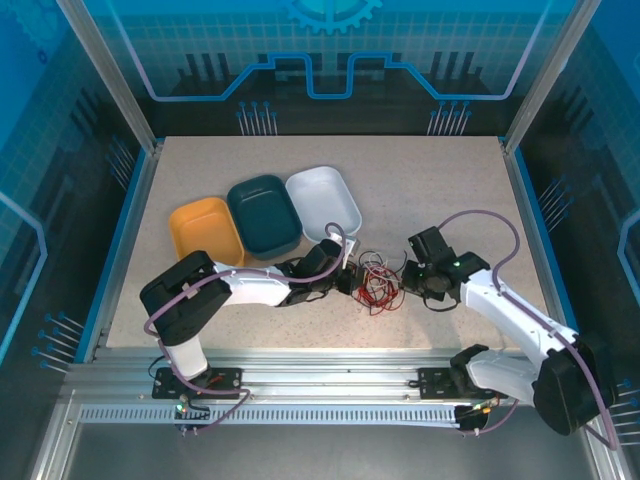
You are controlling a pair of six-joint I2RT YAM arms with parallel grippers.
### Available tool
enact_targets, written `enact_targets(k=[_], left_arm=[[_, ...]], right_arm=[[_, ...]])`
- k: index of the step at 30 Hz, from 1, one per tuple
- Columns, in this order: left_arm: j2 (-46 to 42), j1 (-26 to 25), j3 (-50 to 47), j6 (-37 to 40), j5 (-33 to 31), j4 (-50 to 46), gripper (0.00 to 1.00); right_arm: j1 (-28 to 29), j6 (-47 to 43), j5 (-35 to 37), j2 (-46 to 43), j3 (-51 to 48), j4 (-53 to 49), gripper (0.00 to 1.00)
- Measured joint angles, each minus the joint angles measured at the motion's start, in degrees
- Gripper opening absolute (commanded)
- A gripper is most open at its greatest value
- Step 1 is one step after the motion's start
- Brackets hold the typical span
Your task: Untangle the cables
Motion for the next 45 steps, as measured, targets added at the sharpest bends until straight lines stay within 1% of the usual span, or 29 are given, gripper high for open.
enact_targets(k=[1,3,5,8,11,13,17,18,20,22,26,31,35,39,45], left_arm=[[0.0,0.0,0.0,0.1,0.0,0.0,0.19],[0.0,0.0,0.0,0.3,0.0,-0.2,0.22],[0.0,0.0,0.0,1.1,0.0,-0.5,0.28],[0.0,0.0,0.0,1.5,0.0,-1.0,0.34],[0.0,0.0,0.0,1.5,0.0,-1.1,0.36],[0.0,0.0,0.0,1.4,0.0,-1.2,0.36],[0.0,0.0,0.0,1.4,0.8,-1.2,0.36],[0.0,-0.1,0.0,1.4,1.0,-1.2,0.36],[0.0,-0.3,0.0,1.2,1.1,-1.2,0.35],[0.2,-0.5,0.0,1.0,1.4,-1.3,0.32],[0.7,-1.1,0.1,0.8,1.6,-2.1,0.17],[0.7,-1.1,0.1,0.6,0.8,-3.4,0.10],[0.7,-1.1,0.1,0.9,-0.2,-4.5,0.00],[0.7,-1.1,0.1,1.0,-1.6,-5.6,0.00],[0.5,-1.1,0.1,1.0,-3.0,-6.5,0.00]], right_arm=[[-0.1,-0.1,0.1,-0.5,0.0,-0.3,0.10],[-0.3,-0.3,0.4,-1.4,0.0,-1.0,0.10],[-0.5,-0.3,0.4,-1.7,0.0,-1.3,0.15],[-0.5,-0.3,0.2,-1.7,0.0,-1.7,0.22],[-0.5,0.0,-0.7,-1.6,0.0,-1.7,0.28],[-0.4,0.4,-1.5,-1.2,0.0,-1.4,0.29],[0.1,1.3,-3.2,-0.1,-0.8,0.4,0.29],[0.5,1.6,-3.6,0.3,-1.2,1.0,0.27],[1.2,2.2,-4.2,1.3,-1.8,1.9,0.20],[2.0,2.7,-5.0,2.4,-2.0,2.9,0.15],[2.6,2.8,-5.6,3.7,-2.0,4.1,0.06],[2.6,1.4,-2.7,2.8,0.4,0.9,0.02],[2.6,-0.4,1.9,-1.3,5.2,-4.2,0.01],[2.4,-2.4,5.4,-5.1,9.3,-8.6,0.00],[2.1,-5.1,8.9,-7.0,14.0,-14.0,0.00]])
